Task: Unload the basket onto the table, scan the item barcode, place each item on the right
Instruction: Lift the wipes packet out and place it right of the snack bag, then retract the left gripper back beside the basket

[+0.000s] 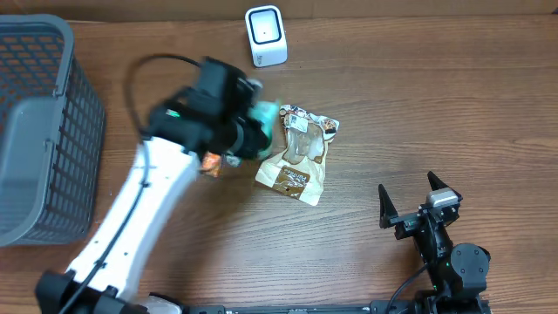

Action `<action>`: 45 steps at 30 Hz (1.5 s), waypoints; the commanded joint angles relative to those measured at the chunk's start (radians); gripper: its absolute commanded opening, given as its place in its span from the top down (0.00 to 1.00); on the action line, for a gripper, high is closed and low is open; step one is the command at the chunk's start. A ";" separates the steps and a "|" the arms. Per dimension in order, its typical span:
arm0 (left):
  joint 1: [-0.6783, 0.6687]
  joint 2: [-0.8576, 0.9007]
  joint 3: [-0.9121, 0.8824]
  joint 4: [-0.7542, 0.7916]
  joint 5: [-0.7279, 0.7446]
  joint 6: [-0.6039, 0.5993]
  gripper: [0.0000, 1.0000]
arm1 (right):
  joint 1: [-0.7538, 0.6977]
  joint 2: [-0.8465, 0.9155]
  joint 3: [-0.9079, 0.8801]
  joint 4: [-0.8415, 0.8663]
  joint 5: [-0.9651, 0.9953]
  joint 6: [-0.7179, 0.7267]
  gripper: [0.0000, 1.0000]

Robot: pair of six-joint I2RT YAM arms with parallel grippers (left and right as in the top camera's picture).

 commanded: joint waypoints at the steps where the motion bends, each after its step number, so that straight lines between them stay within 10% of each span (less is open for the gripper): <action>1: -0.069 -0.003 -0.097 0.080 -0.001 -0.066 0.96 | 0.004 -0.012 0.000 0.003 -0.005 -0.002 0.00; 17: -0.305 0.225 -0.255 0.682 0.021 -0.234 0.92 | 0.004 -0.012 0.001 0.003 -0.005 -0.001 0.00; 25: -0.332 0.289 -0.244 0.727 0.055 -0.235 0.51 | 0.004 -0.012 0.001 0.003 -0.005 -0.002 0.00; 35: -0.279 0.169 -0.069 0.494 0.042 -0.117 0.31 | 0.004 -0.012 0.000 0.003 -0.005 -0.002 0.00; 41: -0.134 0.039 0.135 0.182 -0.023 -0.009 0.00 | 0.004 -0.012 0.001 0.003 -0.005 -0.001 0.00; 45: -0.022 -0.029 0.241 -0.006 -0.116 0.018 0.00 | 0.004 -0.012 0.001 0.003 -0.005 -0.001 0.00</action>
